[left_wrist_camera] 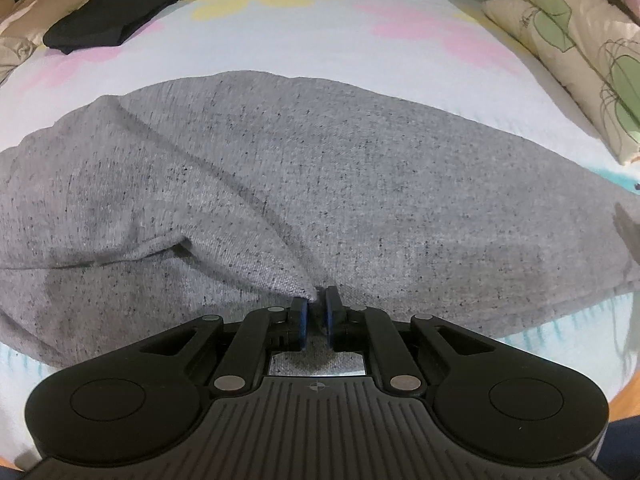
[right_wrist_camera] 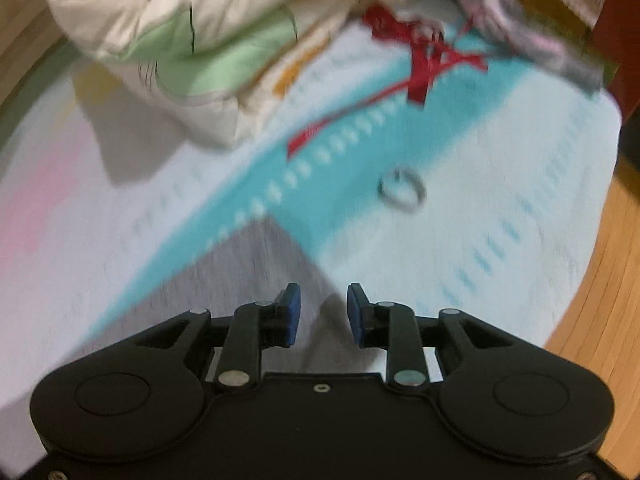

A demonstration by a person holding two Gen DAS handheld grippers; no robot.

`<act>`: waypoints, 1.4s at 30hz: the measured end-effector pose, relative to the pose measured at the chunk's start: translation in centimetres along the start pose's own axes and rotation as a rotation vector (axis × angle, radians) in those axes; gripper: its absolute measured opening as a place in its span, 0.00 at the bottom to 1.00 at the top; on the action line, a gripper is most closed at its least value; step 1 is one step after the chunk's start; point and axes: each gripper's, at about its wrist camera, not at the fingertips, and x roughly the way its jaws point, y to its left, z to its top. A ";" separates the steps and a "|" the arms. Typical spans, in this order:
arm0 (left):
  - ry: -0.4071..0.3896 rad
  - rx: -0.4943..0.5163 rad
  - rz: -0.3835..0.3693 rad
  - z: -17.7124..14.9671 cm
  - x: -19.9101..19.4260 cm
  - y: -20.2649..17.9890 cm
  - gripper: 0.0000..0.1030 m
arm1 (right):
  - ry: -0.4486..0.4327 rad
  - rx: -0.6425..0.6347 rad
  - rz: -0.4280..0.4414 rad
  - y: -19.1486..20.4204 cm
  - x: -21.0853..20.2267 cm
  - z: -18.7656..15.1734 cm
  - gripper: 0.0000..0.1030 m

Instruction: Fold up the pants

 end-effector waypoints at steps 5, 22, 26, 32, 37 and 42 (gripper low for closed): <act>-0.002 -0.001 0.003 -0.1 0.0 0.0 0.09 | 0.040 -0.081 -0.043 -0.1 0.3 -1.2 0.36; -0.103 0.045 -0.005 -0.5 -2.7 -1.1 0.07 | -0.022 -0.192 -0.075 1.6 -1.1 -2.3 0.11; 0.009 0.010 -0.052 -1.0 -1.3 -0.6 0.07 | -0.045 -0.116 -0.065 0.8 -2.3 -2.0 0.11; 0.044 0.015 -0.058 -1.3 -1.0 -0.4 0.14 | 0.087 -0.121 -0.239 0.9 1.3 -2.2 0.10; 0.040 0.022 -0.073 -1.8 -1.3 -0.3 0.25 | -0.139 -0.045 -0.260 2.5 -3.5 -2.1 0.65; 0.024 0.106 -0.044 -3.0 -2.0 -0.9 0.26 | -0.300 0.019 -0.090 6.8 -7.0 -3.8 0.78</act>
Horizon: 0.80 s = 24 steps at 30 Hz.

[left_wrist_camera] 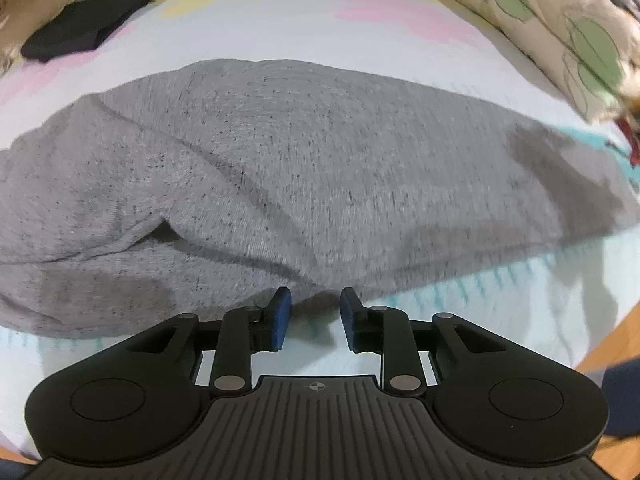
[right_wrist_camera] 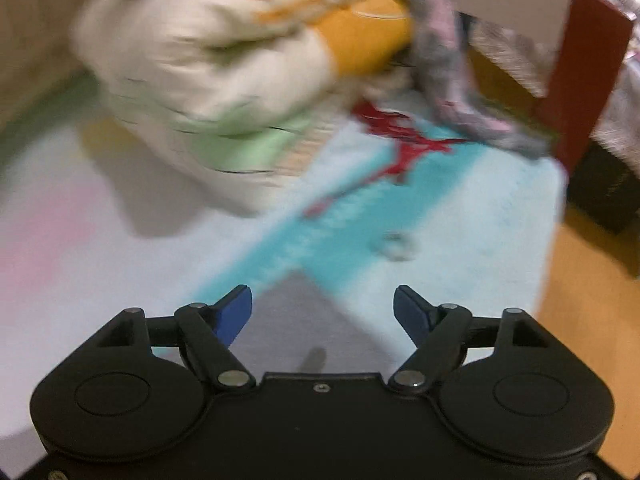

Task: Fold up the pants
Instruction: 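Open both grippers and release the folded pants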

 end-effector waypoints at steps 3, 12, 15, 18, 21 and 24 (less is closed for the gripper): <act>-0.021 0.000 0.016 -0.3 -1.1 0.7 0.26 | 0.085 -0.029 0.125 3.6 -0.5 -1.7 0.77; -0.127 -0.235 0.137 1.1 -4.5 9.9 0.30 | 0.225 -0.443 0.365 17.8 -3.5 -12.3 0.69; -0.137 -0.345 0.153 1.3 -4.8 13.7 0.30 | 0.247 -0.614 0.466 20.9 -5.6 -16.3 0.68; -0.143 -0.459 0.179 1.2 -4.3 16.7 0.31 | 0.237 -0.729 0.552 22.7 -7.8 -19.9 0.68; -0.142 -0.578 0.150 0.6 -3.9 19.2 0.31 | 0.211 -0.834 0.615 23.6 -9.4 -22.6 0.68; -0.156 -0.662 0.093 0.0 -3.5 21.0 0.36 | 0.189 -0.930 0.669 24.4 -10.8 -24.7 0.68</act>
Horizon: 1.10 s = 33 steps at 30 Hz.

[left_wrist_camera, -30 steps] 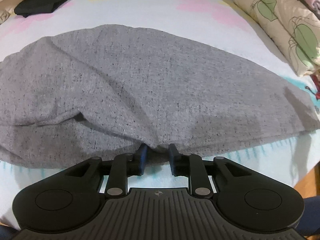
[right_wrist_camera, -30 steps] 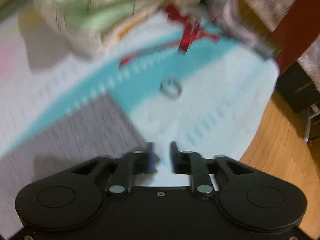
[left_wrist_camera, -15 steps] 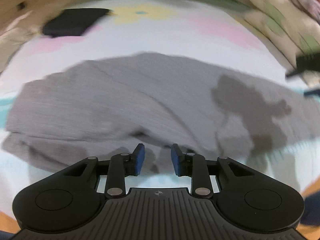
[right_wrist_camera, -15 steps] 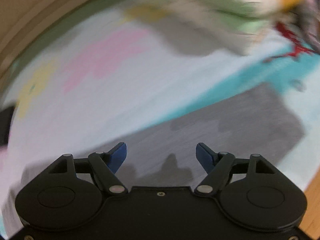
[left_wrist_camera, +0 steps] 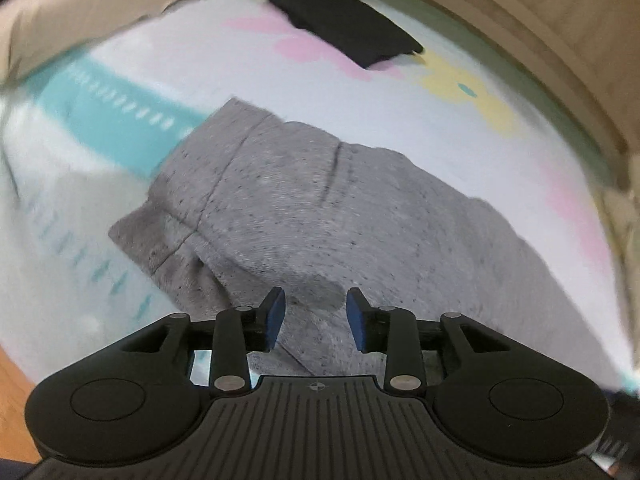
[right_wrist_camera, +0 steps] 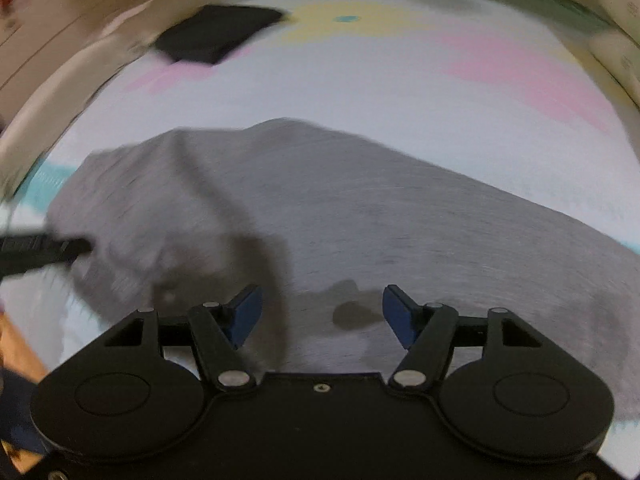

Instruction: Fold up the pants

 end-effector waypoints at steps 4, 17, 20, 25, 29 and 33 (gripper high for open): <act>0.018 -0.052 -0.013 0.4 0.6 1.0 0.43 | -0.026 -0.111 0.015 3.3 0.0 -0.7 0.68; -0.004 -0.047 0.026 1.1 2.3 -0.9 0.54 | -0.125 -0.369 -0.061 8.1 1.9 -2.9 0.68; -0.021 -0.135 0.039 1.4 2.6 -0.2 0.40 | -0.121 -0.375 -0.071 8.4 2.6 -2.9 0.67; -0.059 -0.121 0.059 1.7 1.5 -0.8 0.18 | -0.159 -0.391 -0.094 8.9 3.2 -3.0 0.58; -0.093 -0.079 0.031 1.9 -1.2 -1.3 0.15 | -0.093 -0.426 -0.070 8.7 4.0 -2.6 0.06; -0.129 -0.030 0.010 2.0 -4.3 -0.8 0.15 | -0.104 -0.362 -0.002 7.6 1.9 -1.9 0.07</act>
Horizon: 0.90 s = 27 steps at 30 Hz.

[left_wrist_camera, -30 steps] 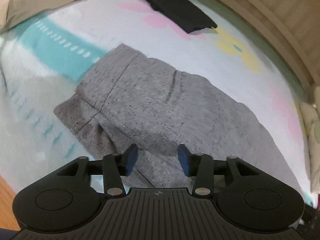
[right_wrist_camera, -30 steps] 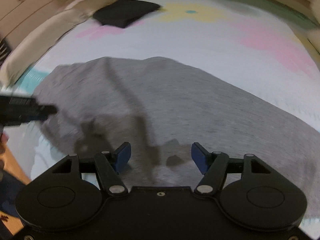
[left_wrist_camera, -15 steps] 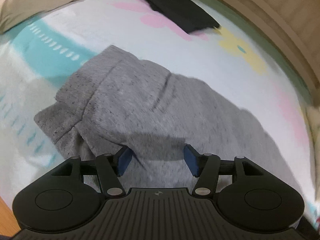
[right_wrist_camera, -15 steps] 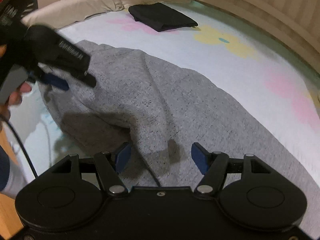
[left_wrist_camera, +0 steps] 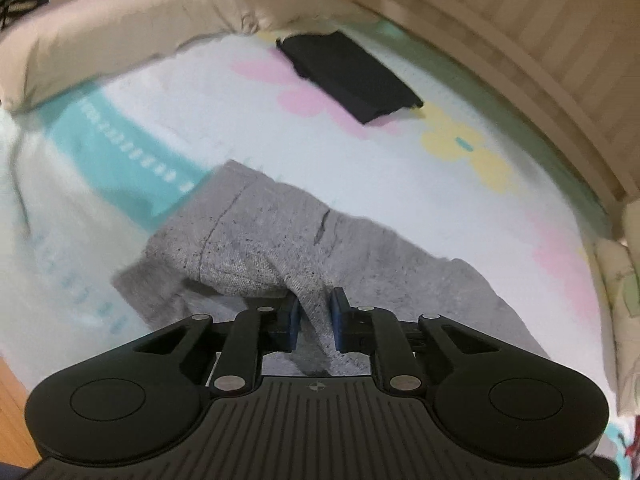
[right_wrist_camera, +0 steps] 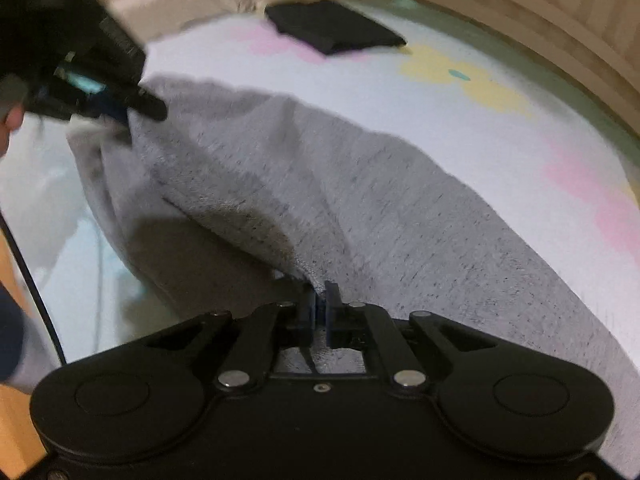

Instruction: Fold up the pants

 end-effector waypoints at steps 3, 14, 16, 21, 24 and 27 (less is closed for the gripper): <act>0.014 0.014 0.024 -0.3 -0.5 1.1 0.15 | -0.014 0.018 0.064 -0.2 -1.2 -0.1 0.09; 0.013 -0.081 0.244 -0.4 0.9 5.7 0.15 | 0.033 -0.154 0.035 3.7 1.8 -2.3 0.23; -0.094 -0.026 0.282 0.1 -0.7 4.6 0.15 | 0.029 -0.160 0.067 3.6 1.1 -2.1 0.23; -0.125 0.146 0.193 0.6 -0.1 -0.2 0.22 | -0.018 -0.099 0.112 2.0 -0.9 -1.4 0.31; -0.054 0.228 0.123 -0.1 2.0 -2.8 0.23 | -0.031 -0.004 0.109 -0.1 -1.7 -0.7 0.43; 0.031 0.296 0.082 -1.6 4.1 -4.7 0.23 | -0.039 0.123 0.023 -2.8 -1.4 -0.5 0.46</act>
